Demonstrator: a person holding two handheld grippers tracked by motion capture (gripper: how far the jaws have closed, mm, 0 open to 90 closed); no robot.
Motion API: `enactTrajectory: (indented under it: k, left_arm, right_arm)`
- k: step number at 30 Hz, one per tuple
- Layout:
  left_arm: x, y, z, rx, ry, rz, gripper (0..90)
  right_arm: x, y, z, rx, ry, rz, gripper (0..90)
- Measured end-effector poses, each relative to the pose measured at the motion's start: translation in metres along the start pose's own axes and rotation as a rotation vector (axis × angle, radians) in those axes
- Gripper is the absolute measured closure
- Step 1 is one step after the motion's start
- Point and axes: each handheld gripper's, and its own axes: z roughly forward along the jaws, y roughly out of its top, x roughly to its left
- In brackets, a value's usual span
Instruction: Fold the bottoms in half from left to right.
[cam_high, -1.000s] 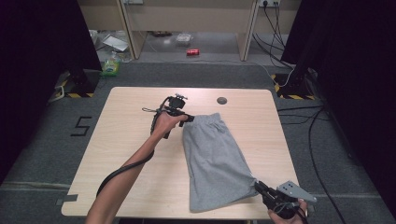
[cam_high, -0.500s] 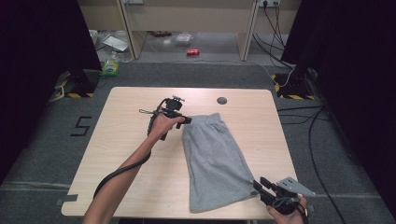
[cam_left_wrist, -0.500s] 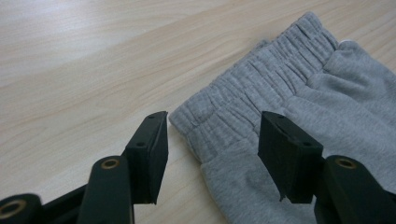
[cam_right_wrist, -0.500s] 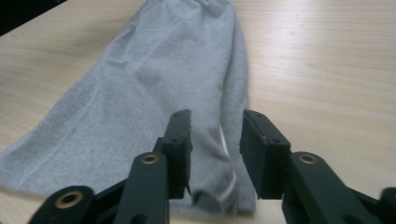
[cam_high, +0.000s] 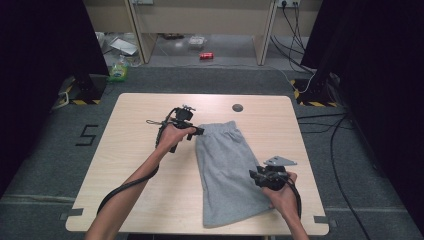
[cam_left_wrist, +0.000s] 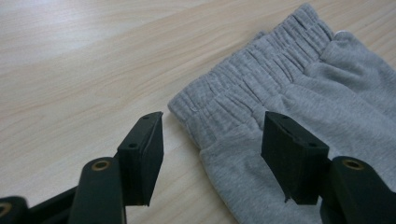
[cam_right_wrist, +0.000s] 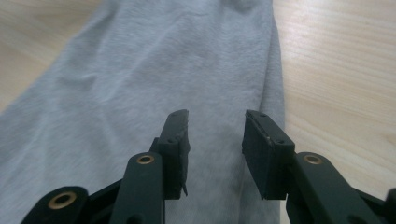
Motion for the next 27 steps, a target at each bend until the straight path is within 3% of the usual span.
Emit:
enactTrajectory:
  k: [2,5,7,9,11,15,21,25,27]
  left_arm:
    - [0.002,-0.001,-0.001,-0.002,0.000,-0.004,38.4]
    - [0.008,-0.003,-0.002,-0.002,0.004,-0.016,38.0]
    - [0.011,-0.004,-0.002,-0.002,0.004,-0.021,37.8]
    - [0.013,-0.006,-0.003,-0.001,0.004,-0.025,37.8]
    - [0.015,-0.007,-0.003,0.001,0.007,-0.030,37.8]
    - [0.016,-0.009,-0.003,0.001,0.006,-0.033,37.8]
    - [0.016,-0.008,-0.003,-0.003,-0.001,-0.037,37.8]
    - [0.016,-0.010,-0.002,-0.003,-0.004,-0.038,37.7]
    - [0.016,-0.011,-0.003,-0.005,-0.009,-0.042,37.6]
  right_arm:
    - [-0.004,0.005,0.014,0.060,-0.023,0.019,64.4]
    - [-0.008,0.005,0.018,0.079,-0.028,0.031,71.8]
    - [-0.011,0.004,0.016,0.065,-0.020,0.013,85.7]
    - [-0.012,0.005,0.013,0.051,-0.015,0.011,86.7]
    - [-0.017,0.010,0.000,-0.005,-0.031,0.016,89.3]
    - [-0.027,0.008,-0.002,-0.005,-0.064,0.032,89.3]
    - [-0.033,-0.001,0.006,0.013,-0.050,0.061,88.3]
    - [-0.031,0.002,-0.004,-0.021,-0.060,0.084,72.2]
    - [-0.028,-0.002,-0.010,-0.013,-0.064,0.077,68.1]
